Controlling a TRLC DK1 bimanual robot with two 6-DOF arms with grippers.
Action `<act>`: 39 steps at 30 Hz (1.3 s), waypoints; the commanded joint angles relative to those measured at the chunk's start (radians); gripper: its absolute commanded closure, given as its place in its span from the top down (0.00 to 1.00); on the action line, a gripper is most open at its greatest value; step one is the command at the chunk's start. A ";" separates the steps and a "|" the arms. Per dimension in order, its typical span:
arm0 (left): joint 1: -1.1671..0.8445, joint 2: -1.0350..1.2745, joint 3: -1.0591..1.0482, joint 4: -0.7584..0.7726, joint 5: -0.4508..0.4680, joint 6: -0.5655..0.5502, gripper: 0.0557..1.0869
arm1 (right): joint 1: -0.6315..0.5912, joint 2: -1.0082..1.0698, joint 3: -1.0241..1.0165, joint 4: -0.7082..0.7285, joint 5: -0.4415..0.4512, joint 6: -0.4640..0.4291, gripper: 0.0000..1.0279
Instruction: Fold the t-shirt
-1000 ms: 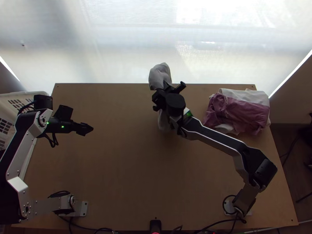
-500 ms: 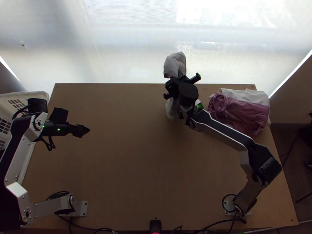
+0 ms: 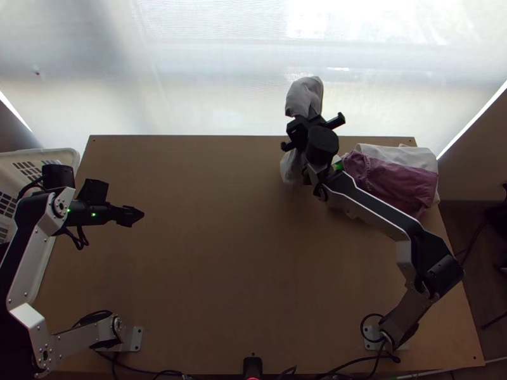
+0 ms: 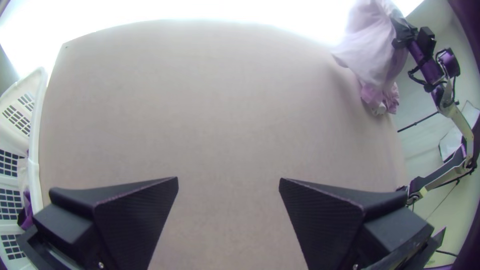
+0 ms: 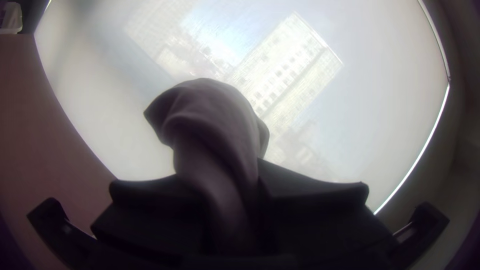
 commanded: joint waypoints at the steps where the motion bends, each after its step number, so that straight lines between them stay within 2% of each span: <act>1: 0.002 -0.012 -0.004 0.000 0.000 -0.003 0.96 | -0.037 -0.025 -0.028 0.008 0.001 0.000 0.03; 17: -0.014 -0.029 -0.004 0.000 0.000 -0.027 0.96 | -0.107 -0.122 -0.148 0.031 -0.001 0.002 0.03; 39: -0.034 -0.049 -0.009 -0.010 -0.006 -0.043 0.96 | -0.287 -0.171 -0.215 0.046 -0.024 0.029 0.03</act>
